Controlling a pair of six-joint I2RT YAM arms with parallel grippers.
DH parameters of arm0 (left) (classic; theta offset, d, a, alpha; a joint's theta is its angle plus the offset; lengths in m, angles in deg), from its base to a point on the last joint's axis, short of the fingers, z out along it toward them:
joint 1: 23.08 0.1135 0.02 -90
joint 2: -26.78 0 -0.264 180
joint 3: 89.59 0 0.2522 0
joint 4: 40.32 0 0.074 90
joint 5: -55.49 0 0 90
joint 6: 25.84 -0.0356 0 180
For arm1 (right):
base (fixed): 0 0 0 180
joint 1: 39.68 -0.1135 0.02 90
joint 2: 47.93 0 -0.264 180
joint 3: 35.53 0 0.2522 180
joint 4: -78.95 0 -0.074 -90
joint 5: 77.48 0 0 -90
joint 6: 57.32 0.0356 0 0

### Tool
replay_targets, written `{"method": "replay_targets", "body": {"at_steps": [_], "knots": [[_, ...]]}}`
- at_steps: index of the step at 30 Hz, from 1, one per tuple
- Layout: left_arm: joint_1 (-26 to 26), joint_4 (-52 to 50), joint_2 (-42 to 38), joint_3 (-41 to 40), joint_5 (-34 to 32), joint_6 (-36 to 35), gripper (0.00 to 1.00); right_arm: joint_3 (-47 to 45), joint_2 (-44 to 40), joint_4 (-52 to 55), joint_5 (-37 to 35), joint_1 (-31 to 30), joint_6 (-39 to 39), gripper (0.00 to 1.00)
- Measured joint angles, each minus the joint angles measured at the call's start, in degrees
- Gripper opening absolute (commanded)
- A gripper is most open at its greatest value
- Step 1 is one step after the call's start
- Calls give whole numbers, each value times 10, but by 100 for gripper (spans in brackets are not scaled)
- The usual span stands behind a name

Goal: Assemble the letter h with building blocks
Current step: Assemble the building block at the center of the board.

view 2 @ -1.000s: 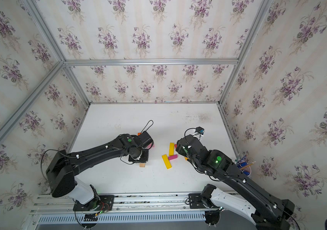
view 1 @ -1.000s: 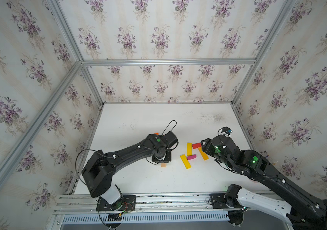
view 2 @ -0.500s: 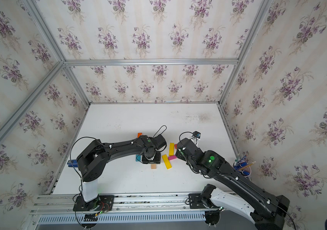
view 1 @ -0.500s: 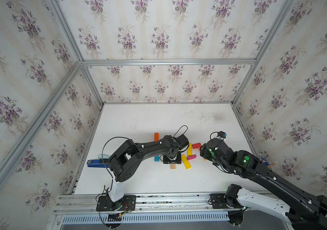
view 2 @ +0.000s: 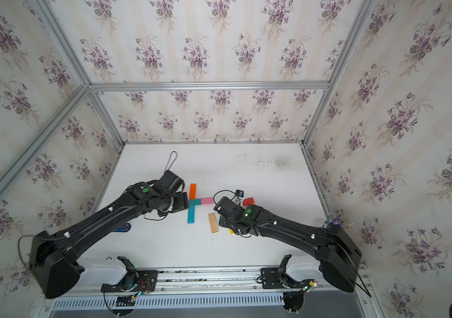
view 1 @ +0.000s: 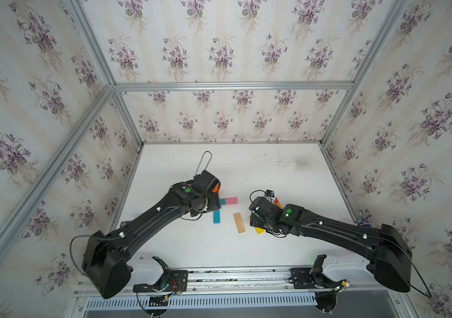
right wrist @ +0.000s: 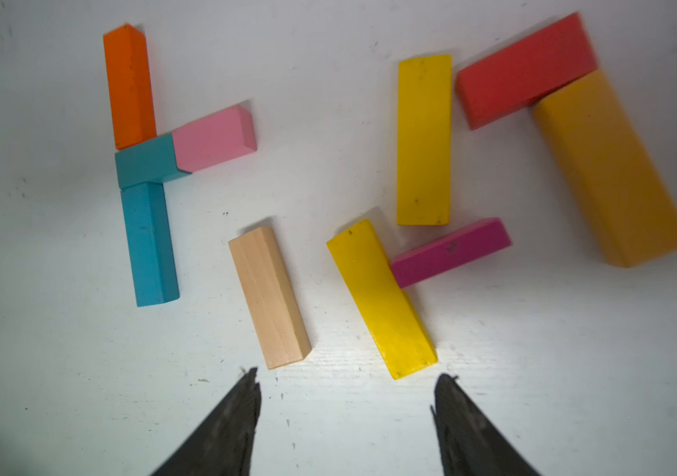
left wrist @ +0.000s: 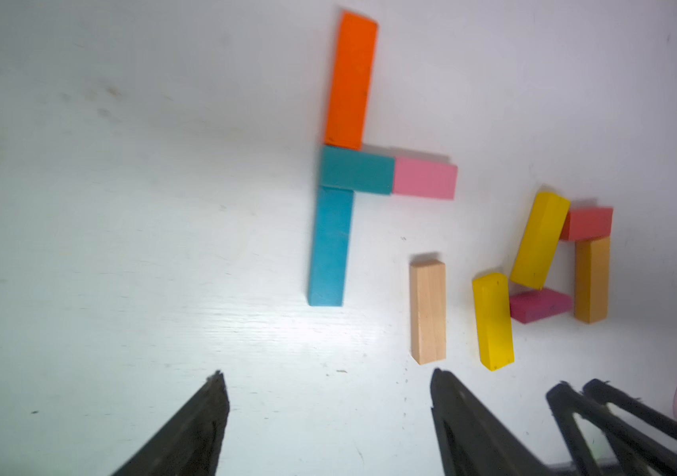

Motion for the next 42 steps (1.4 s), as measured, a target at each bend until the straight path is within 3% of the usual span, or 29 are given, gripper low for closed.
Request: {"method": "replay_targets", "body": {"at_steps": [4,8,23,29,33,36,42], "knots": [[80,-22,-77,-22,4,-34,79,66,99,-28,27,0,-54,66],[126,-26,-106,-47,22,-57,79,109,168,-34,41,0,-85,62],[175,0,-107,-103,98,-81,78,148,273,-24,54,-2,-98,32],[181,0,-104,-105,104,-85,77,211,320,-23,54,20,-109,33],[182,0,-102,-105,106,-87,77,237,336,-13,50,31,-115,51],[184,0,-102,-106,106,-87,77,232,333,-11,52,28,-120,59],[185,0,-102,-106,107,-89,77,201,307,-11,67,28,-109,56]]}}
